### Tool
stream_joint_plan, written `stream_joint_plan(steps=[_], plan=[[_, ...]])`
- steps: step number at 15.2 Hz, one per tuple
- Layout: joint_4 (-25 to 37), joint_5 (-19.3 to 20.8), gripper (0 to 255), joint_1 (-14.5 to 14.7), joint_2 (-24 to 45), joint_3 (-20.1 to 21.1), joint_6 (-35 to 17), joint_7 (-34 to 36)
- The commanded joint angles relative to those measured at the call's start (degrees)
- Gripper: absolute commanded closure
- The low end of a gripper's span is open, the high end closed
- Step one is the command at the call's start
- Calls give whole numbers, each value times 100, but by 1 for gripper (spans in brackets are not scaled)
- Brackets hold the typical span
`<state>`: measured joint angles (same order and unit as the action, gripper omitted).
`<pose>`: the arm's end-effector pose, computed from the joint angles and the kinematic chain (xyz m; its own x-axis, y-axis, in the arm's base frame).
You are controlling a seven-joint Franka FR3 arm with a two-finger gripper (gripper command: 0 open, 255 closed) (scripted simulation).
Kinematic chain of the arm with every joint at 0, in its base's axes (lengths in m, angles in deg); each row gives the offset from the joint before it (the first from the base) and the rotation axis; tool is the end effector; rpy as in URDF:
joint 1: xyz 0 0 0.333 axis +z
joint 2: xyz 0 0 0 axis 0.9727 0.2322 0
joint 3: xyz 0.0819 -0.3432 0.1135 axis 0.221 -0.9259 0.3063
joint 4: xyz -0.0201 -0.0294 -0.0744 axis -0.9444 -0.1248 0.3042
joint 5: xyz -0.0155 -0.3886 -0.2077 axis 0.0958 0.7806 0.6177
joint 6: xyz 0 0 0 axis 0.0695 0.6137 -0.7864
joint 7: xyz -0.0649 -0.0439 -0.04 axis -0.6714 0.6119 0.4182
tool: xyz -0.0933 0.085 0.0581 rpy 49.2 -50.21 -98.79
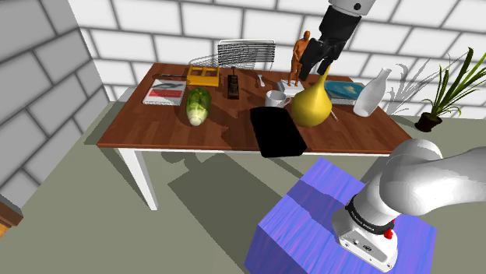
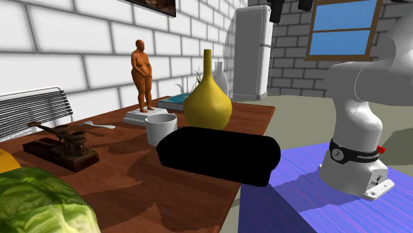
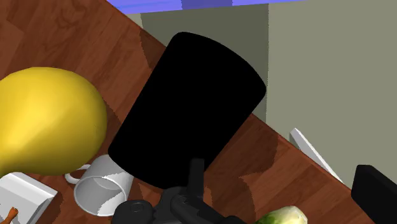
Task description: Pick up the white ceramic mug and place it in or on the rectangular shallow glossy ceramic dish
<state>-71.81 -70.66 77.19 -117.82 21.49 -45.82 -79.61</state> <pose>0.3237 0.0330 0.6433 0.9855 -0.0959 0.1396 -0.0914 -0.9951 -0.0383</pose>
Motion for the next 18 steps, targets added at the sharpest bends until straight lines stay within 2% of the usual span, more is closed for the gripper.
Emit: stream_joint_plan(steps=[1,10,18], plan=[[0,0,0,0,0,0,0,0],[-250,368,0,-225,1224,-439,-1319,-579],[18,568,0,-402,2645,-802,-2362,-1041]])
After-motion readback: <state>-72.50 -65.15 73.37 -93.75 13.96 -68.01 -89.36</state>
